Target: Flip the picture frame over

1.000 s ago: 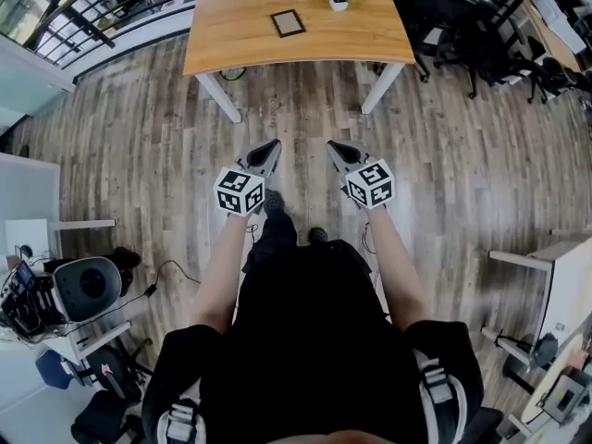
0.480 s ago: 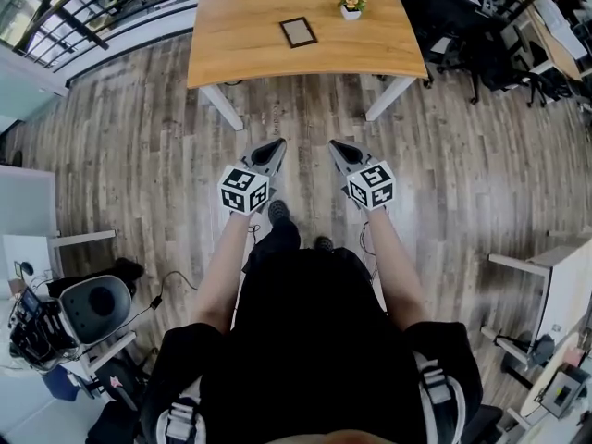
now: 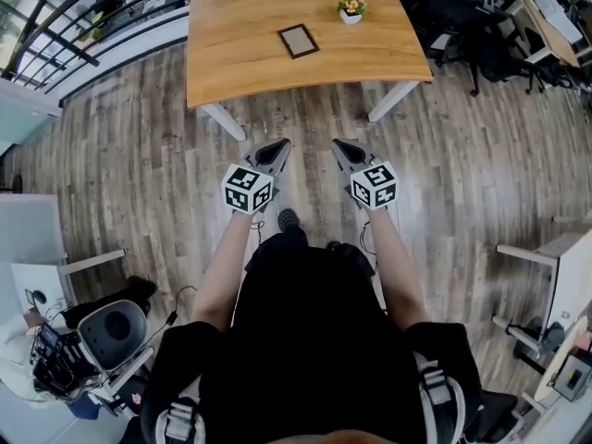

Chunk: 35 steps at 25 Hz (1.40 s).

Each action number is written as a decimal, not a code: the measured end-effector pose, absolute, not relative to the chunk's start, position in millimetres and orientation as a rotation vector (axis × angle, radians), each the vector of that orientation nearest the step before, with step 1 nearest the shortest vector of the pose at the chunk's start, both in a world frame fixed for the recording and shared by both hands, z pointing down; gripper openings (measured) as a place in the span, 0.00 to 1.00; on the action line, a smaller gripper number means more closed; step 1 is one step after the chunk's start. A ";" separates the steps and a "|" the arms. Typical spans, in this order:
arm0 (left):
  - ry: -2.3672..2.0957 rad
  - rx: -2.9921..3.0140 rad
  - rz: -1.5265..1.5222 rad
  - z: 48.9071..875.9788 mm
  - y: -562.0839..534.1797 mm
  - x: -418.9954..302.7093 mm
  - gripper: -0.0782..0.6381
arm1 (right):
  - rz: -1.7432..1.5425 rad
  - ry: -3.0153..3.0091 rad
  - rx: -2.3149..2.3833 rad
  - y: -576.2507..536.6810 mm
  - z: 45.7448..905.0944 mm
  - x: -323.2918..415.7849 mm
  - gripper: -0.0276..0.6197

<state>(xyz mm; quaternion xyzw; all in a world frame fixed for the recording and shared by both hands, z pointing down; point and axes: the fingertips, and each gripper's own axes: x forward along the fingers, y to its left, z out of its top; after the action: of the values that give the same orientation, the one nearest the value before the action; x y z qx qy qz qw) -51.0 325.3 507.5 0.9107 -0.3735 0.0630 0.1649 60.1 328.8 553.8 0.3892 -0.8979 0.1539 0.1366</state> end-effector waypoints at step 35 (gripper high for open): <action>-1.069 2.587 0.214 513.5 246.3 -73.2 0.14 | 0.425 -2.572 1.109 242.7 559.5 39.2 0.05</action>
<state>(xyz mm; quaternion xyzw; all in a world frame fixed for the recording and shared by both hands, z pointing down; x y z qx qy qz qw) -73.2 246.3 513.5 0.9087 -0.3754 0.0753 0.1664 39.2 242.7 559.5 0.3869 -0.8971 0.1483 0.1536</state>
